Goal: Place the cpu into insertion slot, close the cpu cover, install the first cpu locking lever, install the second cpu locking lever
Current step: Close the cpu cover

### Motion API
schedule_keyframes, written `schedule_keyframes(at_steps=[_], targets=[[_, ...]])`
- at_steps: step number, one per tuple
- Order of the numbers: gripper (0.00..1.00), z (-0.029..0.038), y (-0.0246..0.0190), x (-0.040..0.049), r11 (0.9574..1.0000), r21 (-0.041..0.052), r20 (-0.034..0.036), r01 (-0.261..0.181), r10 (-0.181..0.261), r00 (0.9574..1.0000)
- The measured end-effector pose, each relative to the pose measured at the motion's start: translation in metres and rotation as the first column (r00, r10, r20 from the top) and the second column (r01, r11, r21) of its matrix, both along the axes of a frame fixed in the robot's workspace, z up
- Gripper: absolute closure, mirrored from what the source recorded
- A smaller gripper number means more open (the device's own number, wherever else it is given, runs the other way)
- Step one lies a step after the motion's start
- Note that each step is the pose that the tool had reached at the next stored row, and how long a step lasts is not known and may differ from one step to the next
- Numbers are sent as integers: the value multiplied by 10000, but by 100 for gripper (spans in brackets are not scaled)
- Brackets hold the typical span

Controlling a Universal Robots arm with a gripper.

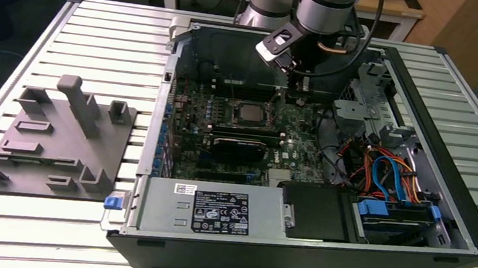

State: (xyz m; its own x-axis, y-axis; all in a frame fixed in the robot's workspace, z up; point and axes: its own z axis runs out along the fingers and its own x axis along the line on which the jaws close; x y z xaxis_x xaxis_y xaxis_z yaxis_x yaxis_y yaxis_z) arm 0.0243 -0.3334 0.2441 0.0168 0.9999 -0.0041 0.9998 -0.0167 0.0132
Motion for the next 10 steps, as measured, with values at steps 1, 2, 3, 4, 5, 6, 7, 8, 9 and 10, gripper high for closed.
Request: schedule_keyframes(at_steps=[1,2,3,4,5,6,7,8,9,10], targets=[[90,0,0,0,10000,0,0,0,0,10000],[90,0,0,-1,10000,1,0,1,-1,10000],[90,0,0,-4,10000,0,0,2,-2,10000],[90,0,0,-7,10000,-1,0,2,-2,10000],[90,0,0,-10,10000,0,0,0,0,10000],[90,0,0,-14,10000,0,0,1,-1,10000],[90,0,0,-18,10000,0,0,1,-1,10000],[90,0,0,-24,10000,0,0,1,-1,10000],[90,0,0,-29,10000,0,0,0,0,10000],[90,0,0,-34,10000,0,0,0,0,10000]])
